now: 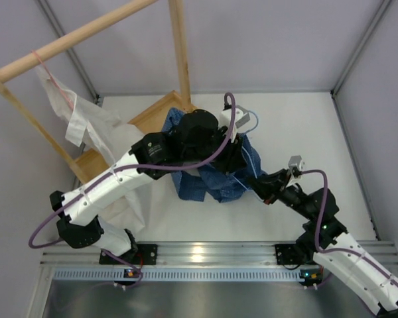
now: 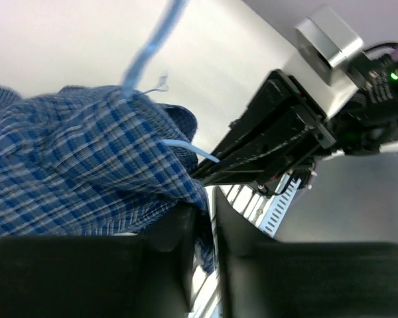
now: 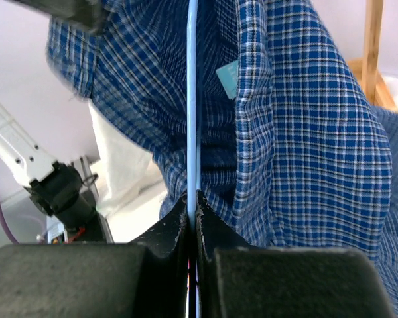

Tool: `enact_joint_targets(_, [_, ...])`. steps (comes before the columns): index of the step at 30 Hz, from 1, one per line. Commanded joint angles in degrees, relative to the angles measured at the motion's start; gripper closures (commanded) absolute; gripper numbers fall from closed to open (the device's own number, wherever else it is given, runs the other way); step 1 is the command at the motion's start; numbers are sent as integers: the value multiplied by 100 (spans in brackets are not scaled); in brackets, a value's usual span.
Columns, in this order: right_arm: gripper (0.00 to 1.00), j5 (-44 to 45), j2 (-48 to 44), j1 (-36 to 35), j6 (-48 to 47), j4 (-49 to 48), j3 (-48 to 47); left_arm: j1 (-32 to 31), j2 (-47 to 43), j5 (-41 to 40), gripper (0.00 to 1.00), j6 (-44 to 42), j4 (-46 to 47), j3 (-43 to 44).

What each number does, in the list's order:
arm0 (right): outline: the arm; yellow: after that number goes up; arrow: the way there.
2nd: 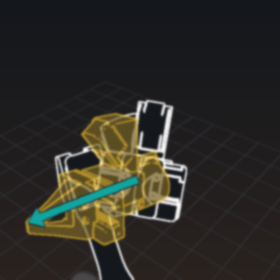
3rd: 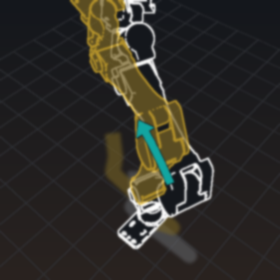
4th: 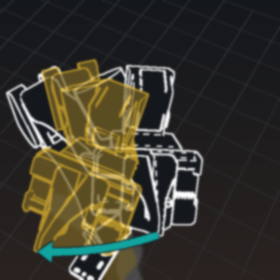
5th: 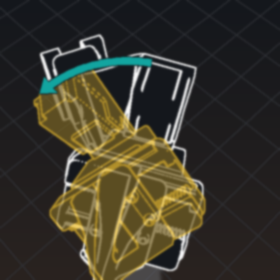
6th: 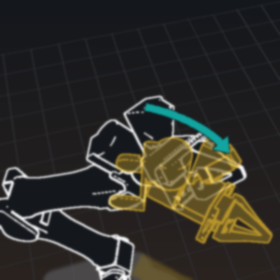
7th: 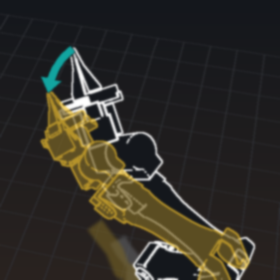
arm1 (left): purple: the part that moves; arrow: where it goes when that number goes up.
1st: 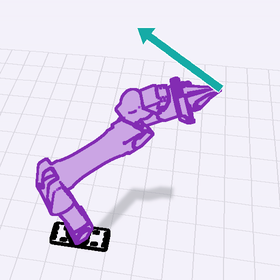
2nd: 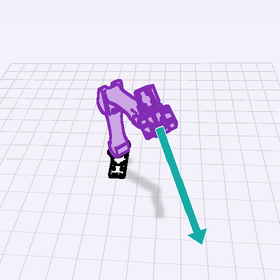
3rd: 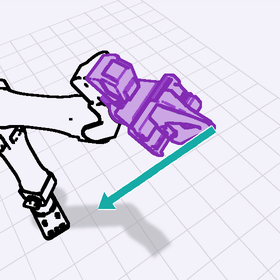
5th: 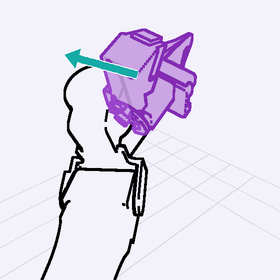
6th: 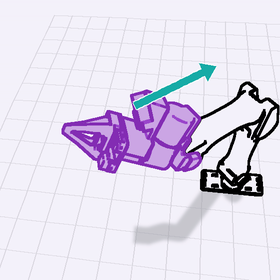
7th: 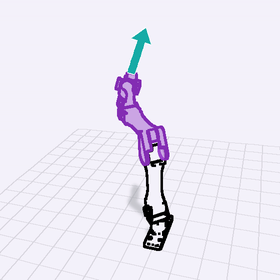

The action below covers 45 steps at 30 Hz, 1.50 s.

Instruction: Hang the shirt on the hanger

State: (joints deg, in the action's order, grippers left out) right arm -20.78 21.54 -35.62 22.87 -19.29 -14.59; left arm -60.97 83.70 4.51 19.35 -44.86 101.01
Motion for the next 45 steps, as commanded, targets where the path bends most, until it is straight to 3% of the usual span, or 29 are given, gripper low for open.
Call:
enact_joint_targets(1, [100,65,-88,-24,112,-1314,-26,-108,-20,901,64,-353,39,506])
enact_joint_targets(4, [100,117,-220,-16,121,-1419,9,-108,-256,1069,40,-678,48,656])
enact_joint_targets(5, [100,126,-307,-24,112,-1446,61,-108,-354,991,19,-774,65,796])
enact_joint_targets(8, [100,196,-554,-24,156,-1569,245,-108,-687,377,2,-1248,257,1060])
enact_joint_targets(10, [100,179,-790,-16,165,-1604,307,-108,-811,-271,2,-1766,503,1000])
enact_joint_targets(13, [100,179,-1020,-16,95,-1403,325,-99,-820,-627,2,-2750,952,737])
enact_joint_targets(16, [100,65,-1257,-16,24,-1025,255,-82,-663,-260,2,-3612,971,692])
enact_joint_targets(21, [100,-391,-1328,-16,-116,-542,97,-64,-495,1147,2,-4843,742,701])
enact_joint_targets(25, [100,-612,-1450,-16,-292,-207,-35,-38,-241,938,15,-4854,620,1103])
enact_joint_targets(30, [100,-620,-1618,-16,-327,-31,-88,147,-82,1543,16,-4810,-47,1535])
enact_joint_targets(34, [100,-805,-1522,-16,-441,109,-202,226,286,1904,16,-4818,-1146,2124])
enact_joint_targets(38, [100,-1007,-1504,-16,-503,118,-202,226,445,2105,16,-4853,-1648,2107])
enact_joint_targets(45, [100,-1359,-1626,-16,-687,355,-202,287,753,2466,39,-4976,-2395,2169])
